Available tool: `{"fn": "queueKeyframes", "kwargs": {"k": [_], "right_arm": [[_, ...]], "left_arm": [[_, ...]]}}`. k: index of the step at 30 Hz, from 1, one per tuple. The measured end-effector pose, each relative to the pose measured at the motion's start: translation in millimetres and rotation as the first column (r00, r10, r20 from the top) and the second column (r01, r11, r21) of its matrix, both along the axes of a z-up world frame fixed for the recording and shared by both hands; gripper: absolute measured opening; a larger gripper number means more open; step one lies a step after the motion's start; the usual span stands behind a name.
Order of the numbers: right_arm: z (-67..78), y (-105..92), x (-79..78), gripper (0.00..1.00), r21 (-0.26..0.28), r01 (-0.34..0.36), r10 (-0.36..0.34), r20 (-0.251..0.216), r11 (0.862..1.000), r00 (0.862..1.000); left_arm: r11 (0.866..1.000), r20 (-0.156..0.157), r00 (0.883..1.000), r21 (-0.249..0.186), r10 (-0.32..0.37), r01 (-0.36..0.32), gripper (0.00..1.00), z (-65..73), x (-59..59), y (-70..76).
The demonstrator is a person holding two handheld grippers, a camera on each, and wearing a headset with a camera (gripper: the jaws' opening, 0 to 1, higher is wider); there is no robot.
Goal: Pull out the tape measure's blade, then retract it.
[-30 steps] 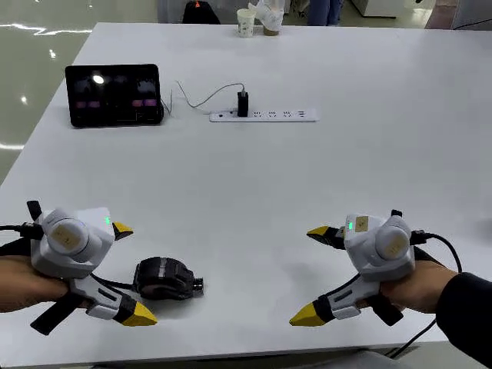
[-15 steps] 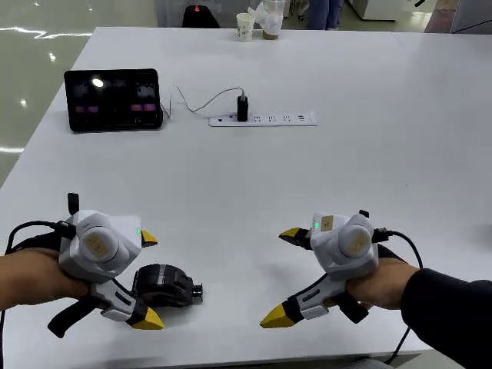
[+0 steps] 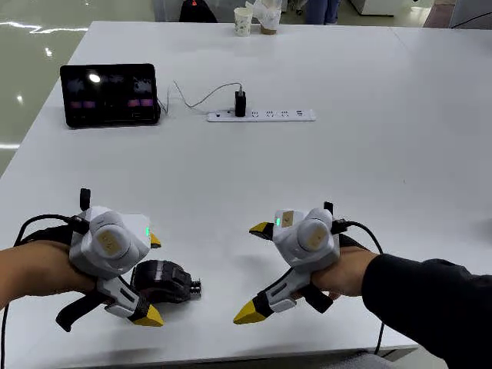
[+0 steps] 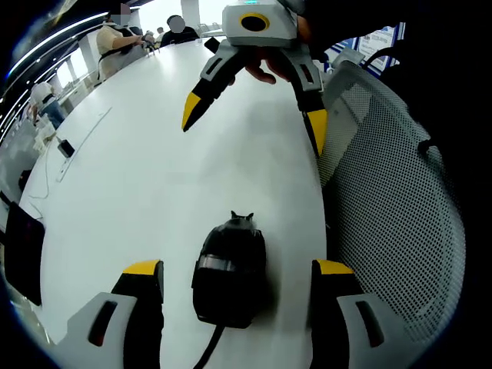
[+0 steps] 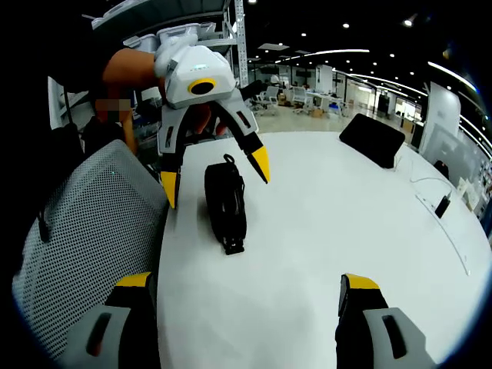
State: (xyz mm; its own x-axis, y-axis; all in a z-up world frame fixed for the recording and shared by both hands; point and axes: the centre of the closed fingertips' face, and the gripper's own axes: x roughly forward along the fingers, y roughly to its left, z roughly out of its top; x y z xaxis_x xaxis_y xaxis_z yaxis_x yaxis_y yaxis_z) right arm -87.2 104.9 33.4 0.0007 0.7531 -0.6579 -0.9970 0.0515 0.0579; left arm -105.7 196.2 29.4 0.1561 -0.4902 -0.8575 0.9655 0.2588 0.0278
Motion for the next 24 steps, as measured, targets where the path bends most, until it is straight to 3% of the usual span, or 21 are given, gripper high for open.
{"fn": "queueKeyframes", "kwargs": {"k": [11, 19, 24], "right_arm": [[-14.6, 13.4, -3.5, 0.94, -0.025, -0.012, 0.011, -0.021, 1.0, 1.0], [-9.8, 23.2, -2.4, 0.91, -0.008, -0.012, 0.012, -0.02, 1.0, 1.0], [-9.3, 29.2, -3.7, 0.88, -0.007, -0.022, 0.022, -0.014, 1.0, 1.0]], "left_arm": [[0.998, 0.022, 0.999, 0.029, -0.05, 0.049, 0.56, -2.6, 5.4, -4.2], [0.999, 0.009, 0.999, 0.005, -0.047, 0.047, 0.5, -1.6, 5.6, -9.5], [0.998, 0.012, 0.998, 0.023, -0.057, 0.057, 0.44, -2.4, 5.7, -8.7]]}}
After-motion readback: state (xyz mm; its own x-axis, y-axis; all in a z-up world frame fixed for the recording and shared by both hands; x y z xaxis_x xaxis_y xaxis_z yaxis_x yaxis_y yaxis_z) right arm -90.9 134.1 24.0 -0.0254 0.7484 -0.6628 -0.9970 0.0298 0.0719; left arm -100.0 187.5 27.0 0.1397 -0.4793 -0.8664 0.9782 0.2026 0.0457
